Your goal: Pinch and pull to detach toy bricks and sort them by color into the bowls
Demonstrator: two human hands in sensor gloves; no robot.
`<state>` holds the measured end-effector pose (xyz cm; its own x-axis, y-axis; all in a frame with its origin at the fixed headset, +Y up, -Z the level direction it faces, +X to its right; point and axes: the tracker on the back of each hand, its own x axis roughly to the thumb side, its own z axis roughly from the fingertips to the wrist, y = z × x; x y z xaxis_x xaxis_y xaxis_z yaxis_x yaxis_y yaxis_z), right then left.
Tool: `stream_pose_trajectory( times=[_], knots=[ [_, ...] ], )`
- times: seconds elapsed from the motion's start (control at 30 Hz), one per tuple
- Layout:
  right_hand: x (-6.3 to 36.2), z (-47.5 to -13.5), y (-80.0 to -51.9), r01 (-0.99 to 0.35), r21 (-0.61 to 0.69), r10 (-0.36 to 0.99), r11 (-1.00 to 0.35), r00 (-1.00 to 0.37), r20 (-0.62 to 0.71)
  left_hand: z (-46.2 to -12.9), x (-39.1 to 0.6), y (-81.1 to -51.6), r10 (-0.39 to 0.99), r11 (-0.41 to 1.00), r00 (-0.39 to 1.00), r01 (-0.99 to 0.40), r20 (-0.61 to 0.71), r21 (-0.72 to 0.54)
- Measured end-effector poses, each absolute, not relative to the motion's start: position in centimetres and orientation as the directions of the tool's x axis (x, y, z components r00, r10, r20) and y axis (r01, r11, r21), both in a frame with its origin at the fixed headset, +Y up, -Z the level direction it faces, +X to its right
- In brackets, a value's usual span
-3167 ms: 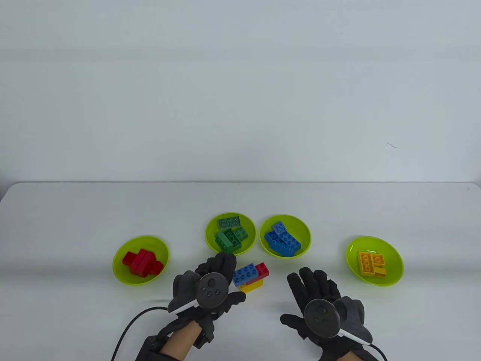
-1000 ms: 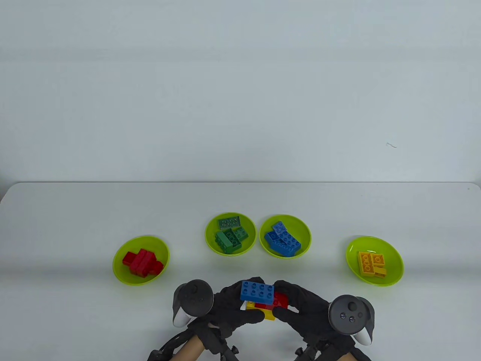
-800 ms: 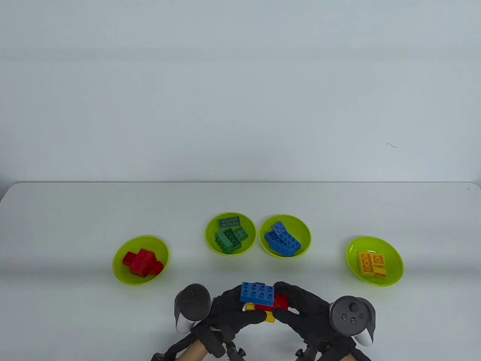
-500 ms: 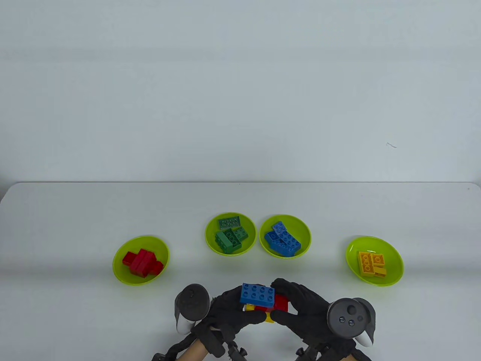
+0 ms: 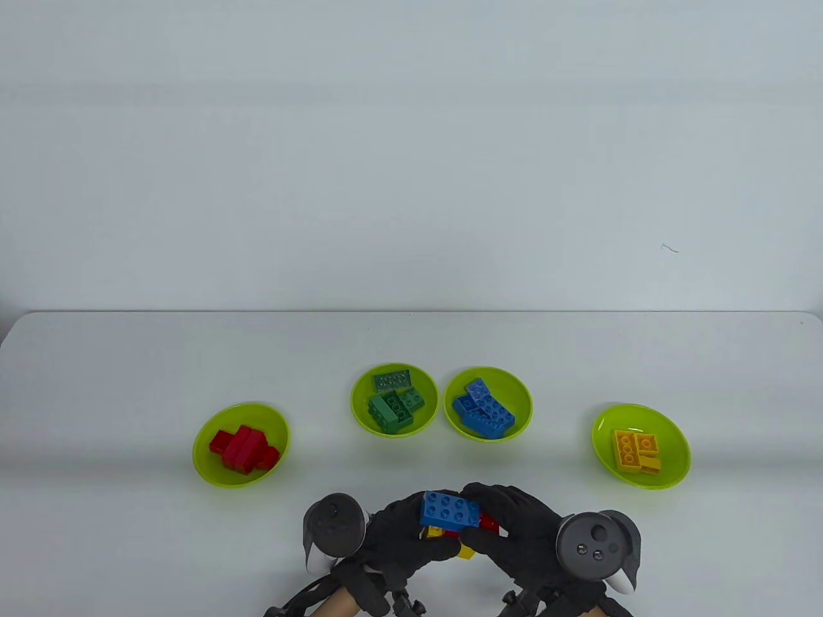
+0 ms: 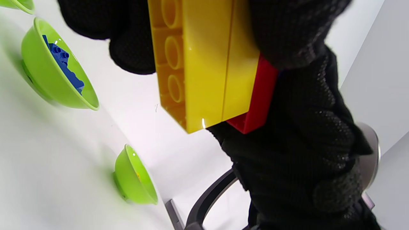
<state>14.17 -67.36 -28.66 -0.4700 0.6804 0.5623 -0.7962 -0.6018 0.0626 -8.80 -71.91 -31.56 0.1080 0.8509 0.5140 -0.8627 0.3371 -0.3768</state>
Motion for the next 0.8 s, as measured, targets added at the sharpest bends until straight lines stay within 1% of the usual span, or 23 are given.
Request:
stream_pose_trajectory(
  times=[0.07, 0.23, 0.33, 0.37, 0.4, 0.43, 0.5, 0.6, 0.8],
  knots=[
    [14.1, -28.7, -67.4, -0.795, 0.062, 0.679, -0.604, -0.472, 0.562, -31.5, -8.8, -71.9, 0.859, 0.306, 0.088, -0.878, 0.505, -0.368],
    [14.0, -28.8, -67.4, -0.789, 0.055, 0.678, -0.612, -0.488, 0.549, -31.4, -8.9, -71.6, 0.831, 0.352, 0.124, -0.873, 0.543, -0.338],
    [14.1, -29.1, -67.7, -0.825, 0.093, 0.738, -0.557, -0.441, 0.51, -31.4, -9.0, -71.5, 0.811, 0.379, 0.149, -0.87, 0.566, -0.315],
    [14.2, -29.3, -67.9, -0.84, 0.096, 0.761, -0.535, -0.429, 0.487, -31.4, -8.9, -71.4, 0.79, 0.397, 0.145, -0.861, 0.595, -0.319],
    [14.3, -29.5, -68.0, -0.853, 0.131, 0.786, -0.505, -0.392, 0.477, -31.3, -9.0, -71.3, 0.784, 0.428, 0.183, -0.852, 0.594, -0.301],
    [14.3, -29.5, -68.1, -0.862, 0.128, 0.795, -0.49, -0.382, 0.472, -31.4, -9.0, -71.3, 0.783, 0.424, 0.183, -0.856, 0.594, -0.295],
    [14.3, -29.5, -68.1, -0.848, 0.108, 0.773, -0.518, -0.411, 0.484, -31.5, -8.9, -71.5, 0.808, 0.395, 0.162, -0.862, 0.566, -0.318],
    [14.1, -29.4, -68.1, -0.836, 0.085, 0.753, -0.541, -0.438, 0.491, -31.6, -9.0, -71.7, 0.815, 0.388, 0.163, -0.866, 0.555, -0.316],
    [15.1, -30.1, -67.4, -0.856, 0.023, 0.761, -0.517, -0.447, 0.469, -32.0, -9.7, -72.1, 0.834, 0.363, 0.162, -0.881, 0.528, -0.303]
  ],
)
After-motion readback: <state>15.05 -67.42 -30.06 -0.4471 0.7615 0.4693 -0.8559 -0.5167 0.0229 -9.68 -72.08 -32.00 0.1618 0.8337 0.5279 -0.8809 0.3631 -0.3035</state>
